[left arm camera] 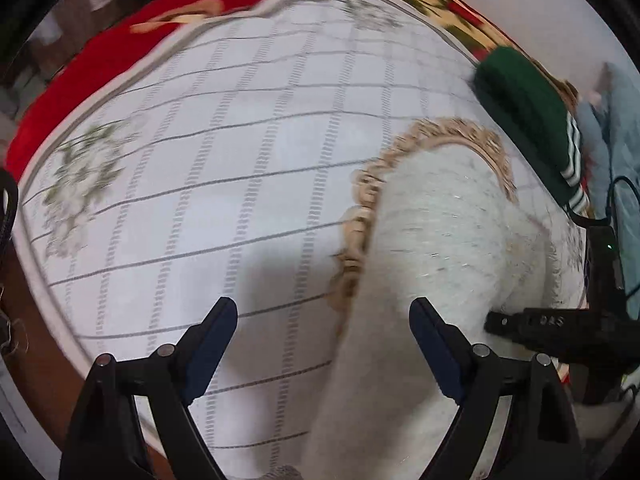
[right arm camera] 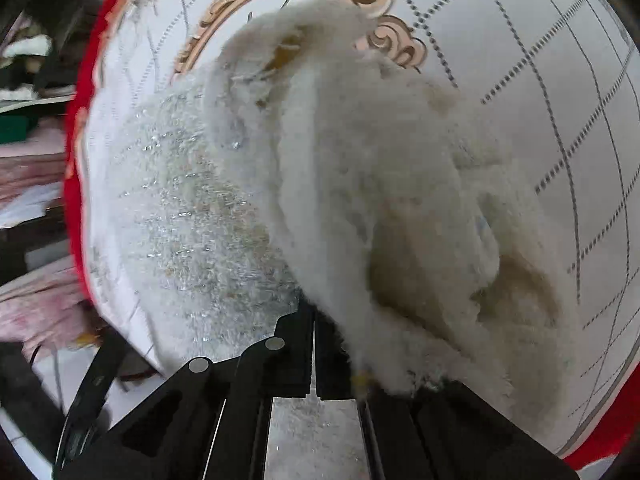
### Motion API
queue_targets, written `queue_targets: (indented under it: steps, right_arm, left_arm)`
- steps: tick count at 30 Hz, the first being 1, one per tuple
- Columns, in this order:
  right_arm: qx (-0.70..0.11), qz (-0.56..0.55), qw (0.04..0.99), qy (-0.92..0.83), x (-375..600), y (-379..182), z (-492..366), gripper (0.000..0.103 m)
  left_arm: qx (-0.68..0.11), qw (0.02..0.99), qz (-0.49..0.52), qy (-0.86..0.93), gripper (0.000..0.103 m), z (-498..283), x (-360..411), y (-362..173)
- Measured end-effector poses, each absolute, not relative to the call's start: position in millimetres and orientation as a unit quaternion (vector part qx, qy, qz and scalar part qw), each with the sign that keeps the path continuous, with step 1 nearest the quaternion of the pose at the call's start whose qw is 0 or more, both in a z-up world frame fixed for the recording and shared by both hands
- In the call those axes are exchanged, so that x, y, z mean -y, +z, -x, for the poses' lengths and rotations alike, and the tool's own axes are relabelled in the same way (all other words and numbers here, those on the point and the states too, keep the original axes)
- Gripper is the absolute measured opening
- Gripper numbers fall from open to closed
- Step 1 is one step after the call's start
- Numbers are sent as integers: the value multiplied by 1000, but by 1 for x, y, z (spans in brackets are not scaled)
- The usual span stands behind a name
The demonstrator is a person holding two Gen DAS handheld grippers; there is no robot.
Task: Fold large clothes
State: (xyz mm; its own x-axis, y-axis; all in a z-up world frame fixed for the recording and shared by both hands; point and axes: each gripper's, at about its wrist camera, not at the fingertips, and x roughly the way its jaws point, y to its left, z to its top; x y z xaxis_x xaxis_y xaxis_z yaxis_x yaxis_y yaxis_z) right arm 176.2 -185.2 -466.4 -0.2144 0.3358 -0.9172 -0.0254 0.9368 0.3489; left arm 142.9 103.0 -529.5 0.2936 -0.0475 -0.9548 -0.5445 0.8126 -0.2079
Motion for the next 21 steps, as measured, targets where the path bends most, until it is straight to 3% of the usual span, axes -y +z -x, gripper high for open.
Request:
queue_targets:
  steps: [4, 8, 10, 11, 12, 17, 21]
  right_arm:
    - [-748, -25, 647, 148, 165, -454, -171, 0]
    - [-747, -127, 623, 193, 205, -424, -177, 8]
    - [-719, -144, 651, 195, 241, -394, -172, 40]
    - [-704, -139, 670, 190, 253, -385, -170, 83]
    - [-692, -133, 684, 186, 262, -381, -167, 103]
    - [-701, -48, 690, 174, 252, -433, -167, 103]
    - [-708, -64, 677, 190, 264, -468, -173, 103]
  left_arm:
    - [-573, 765, 235, 176, 87, -136, -107, -522]
    - [-568, 771, 243, 157, 87, -141, -101, -514]
    - [-565, 774, 249, 140, 87, -146, -99, -514]
    - [-564, 775, 252, 133, 87, -148, -97, -515]
    - [-564, 775, 254, 128, 87, -151, -95, -518]
    - [-582, 760, 277, 84, 87, -172, -87, -547]
    - [-595, 743, 305, 43, 88, -185, -82, -571]
